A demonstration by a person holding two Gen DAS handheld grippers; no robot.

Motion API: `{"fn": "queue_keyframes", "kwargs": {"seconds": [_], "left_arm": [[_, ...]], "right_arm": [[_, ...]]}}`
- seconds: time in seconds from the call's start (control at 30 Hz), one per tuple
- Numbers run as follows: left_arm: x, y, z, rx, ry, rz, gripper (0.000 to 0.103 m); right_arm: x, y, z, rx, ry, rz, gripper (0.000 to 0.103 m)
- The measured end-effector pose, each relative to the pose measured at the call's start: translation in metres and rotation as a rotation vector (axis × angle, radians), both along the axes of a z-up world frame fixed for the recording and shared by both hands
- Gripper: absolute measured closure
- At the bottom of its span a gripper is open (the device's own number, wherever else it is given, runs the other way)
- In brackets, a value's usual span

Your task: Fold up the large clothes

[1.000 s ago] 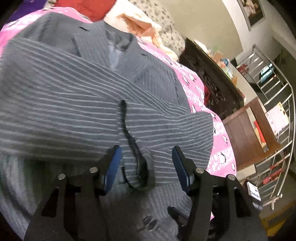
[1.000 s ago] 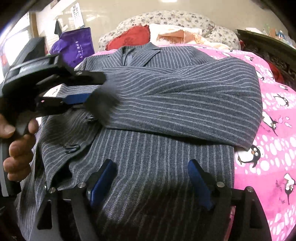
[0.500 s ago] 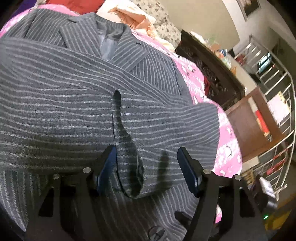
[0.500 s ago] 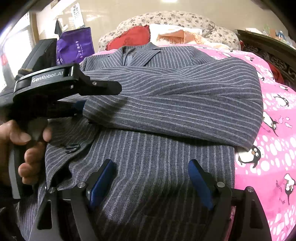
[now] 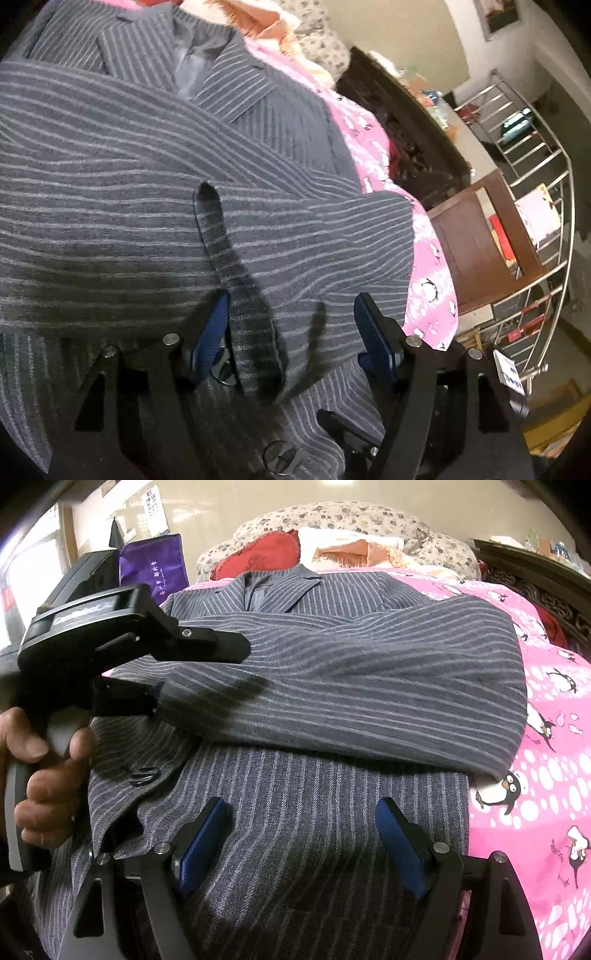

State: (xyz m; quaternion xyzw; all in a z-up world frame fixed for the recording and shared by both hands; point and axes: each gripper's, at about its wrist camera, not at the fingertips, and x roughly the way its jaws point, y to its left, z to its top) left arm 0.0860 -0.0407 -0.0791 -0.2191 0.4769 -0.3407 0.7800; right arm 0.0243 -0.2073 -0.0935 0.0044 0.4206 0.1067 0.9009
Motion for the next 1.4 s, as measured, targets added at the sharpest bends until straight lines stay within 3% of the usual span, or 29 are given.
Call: {"fn": "queue_keyframes", "kwargs": {"seconds": [0.1, 0.17, 0.27, 0.3, 0.33, 0.37, 0.43, 0.6, 0.7, 0.8, 0.87, 0.93, 1.03, 1.17, 1.3, 1.37, 1.4], "left_arm": [[0.006, 0.015, -0.007, -0.081, 0.032, 0.051, 0.036], [0.012, 0.024, -0.007, -0.062, 0.024, 0.125, 0.040], [0.014, 0.011, -0.006, -0.008, 0.025, 0.077, 0.043], [0.012, 0.005, -0.003, 0.034, 0.004, 0.057, 0.051], [0.012, -0.001, -0.001, 0.102, -0.020, 0.040, 0.084], [0.012, -0.005, 0.000, 0.134, -0.022, 0.029, 0.093], [0.002, -0.010, 0.022, 0.189, -0.127, 0.045, 0.094], [-0.030, 0.025, 0.120, 0.112, -0.414, 0.089, 0.094], [-0.031, 0.075, 0.150, 0.134, -0.488, 0.189, 0.094], [-0.016, 0.119, 0.128, 0.188, -0.413, 0.274, 0.094], [-0.006, 0.141, 0.093, 0.246, -0.319, 0.307, 0.094], [0.003, 0.150, 0.051, 0.288, -0.209, 0.313, 0.093], [0.006, 0.146, 0.012, 0.364, -0.094, 0.317, 0.091], [-0.007, 0.154, 0.024, 0.374, -0.127, 0.344, 0.081], [-0.026, 0.170, 0.065, 0.393, -0.275, 0.457, 0.076], [-0.028, 0.174, 0.075, 0.374, -0.307, 0.530, 0.072], [-0.029, 0.171, 0.076, 0.365, -0.312, 0.554, 0.072]], "right_arm": [[0.000, 0.000, 0.000, 0.000, 0.001, 0.000, 0.022], [0.000, 0.000, 0.000, -0.001, 0.001, 0.000, 0.022], [0.000, 0.000, 0.000, -0.001, 0.000, -0.001, 0.022], [0.000, 0.000, 0.000, -0.001, 0.000, -0.001, 0.022], [0.000, 0.000, 0.000, -0.002, 0.000, -0.001, 0.022], [0.000, 0.000, 0.000, -0.002, 0.000, 0.000, 0.022], [0.000, 0.000, 0.000, -0.001, 0.000, -0.001, 0.022], [0.000, 0.000, 0.000, -0.002, 0.000, -0.001, 0.022], [0.000, 0.000, 0.000, -0.002, 0.000, -0.001, 0.022], [0.000, 0.000, 0.000, -0.003, 0.000, -0.001, 0.022], [0.000, 0.000, 0.000, -0.003, 0.000, 0.000, 0.021], [0.000, -0.001, 0.000, -0.002, 0.001, 0.000, 0.021], [0.001, -0.002, 0.001, -0.001, 0.008, -0.001, 0.021], [0.008, -0.011, 0.022, 0.032, 0.014, 0.002, 0.023], [0.031, -0.024, 0.075, 0.050, -0.153, -0.008, 0.026], [0.060, -0.023, 0.086, 0.051, -0.145, 0.009, 0.055], [0.077, -0.019, 0.087, 0.039, -0.130, 0.027, 0.061]]}}
